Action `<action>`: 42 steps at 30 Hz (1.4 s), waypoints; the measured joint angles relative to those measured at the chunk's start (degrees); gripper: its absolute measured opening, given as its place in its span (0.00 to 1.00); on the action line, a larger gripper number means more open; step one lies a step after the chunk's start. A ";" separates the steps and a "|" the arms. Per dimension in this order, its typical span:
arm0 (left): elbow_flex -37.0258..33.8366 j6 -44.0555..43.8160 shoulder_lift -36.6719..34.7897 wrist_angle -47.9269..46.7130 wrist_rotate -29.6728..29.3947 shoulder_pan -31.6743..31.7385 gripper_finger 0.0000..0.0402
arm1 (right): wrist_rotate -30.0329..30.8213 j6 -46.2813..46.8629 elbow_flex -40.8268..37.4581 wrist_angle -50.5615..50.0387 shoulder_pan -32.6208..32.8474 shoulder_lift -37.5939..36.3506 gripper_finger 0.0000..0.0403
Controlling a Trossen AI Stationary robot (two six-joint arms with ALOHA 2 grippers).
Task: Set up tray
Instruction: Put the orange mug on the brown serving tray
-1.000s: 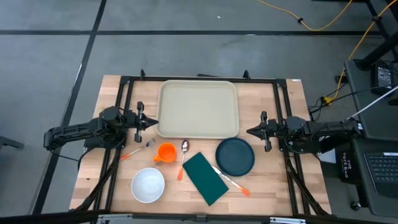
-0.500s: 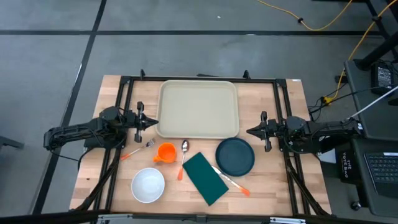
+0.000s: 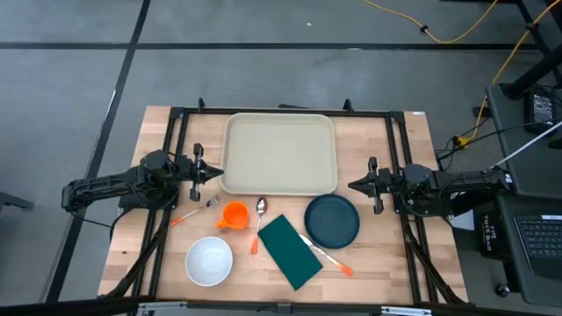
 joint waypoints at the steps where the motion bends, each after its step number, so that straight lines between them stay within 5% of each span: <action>1: 0.00 0.00 0.00 0.00 0.00 0.00 0.01 | 0.00 0.00 0.01 0.05 0.01 -0.02 0.05; 12: 0.02 -5.83 0.00 0.02 0.06 -0.20 0.01 | 4.58 -0.09 0.02 4.13 0.01 -0.02 0.05; 26: 4.07 -0.96 3.45 -0.97 -2.73 -0.20 0.01 | 9.02 0.23 1.30 4.60 0.00 3.43 0.02; 35: 14.66 -9.52 13.61 -18.01 -1.09 -2.10 0.01 | 11.20 -0.11 6.39 6.85 0.00 11.41 0.03; 42: 21.89 -11.53 21.15 -25.08 -6.62 -8.19 0.00 | 18.45 -1.36 6.46 7.77 -0.78 16.20 0.02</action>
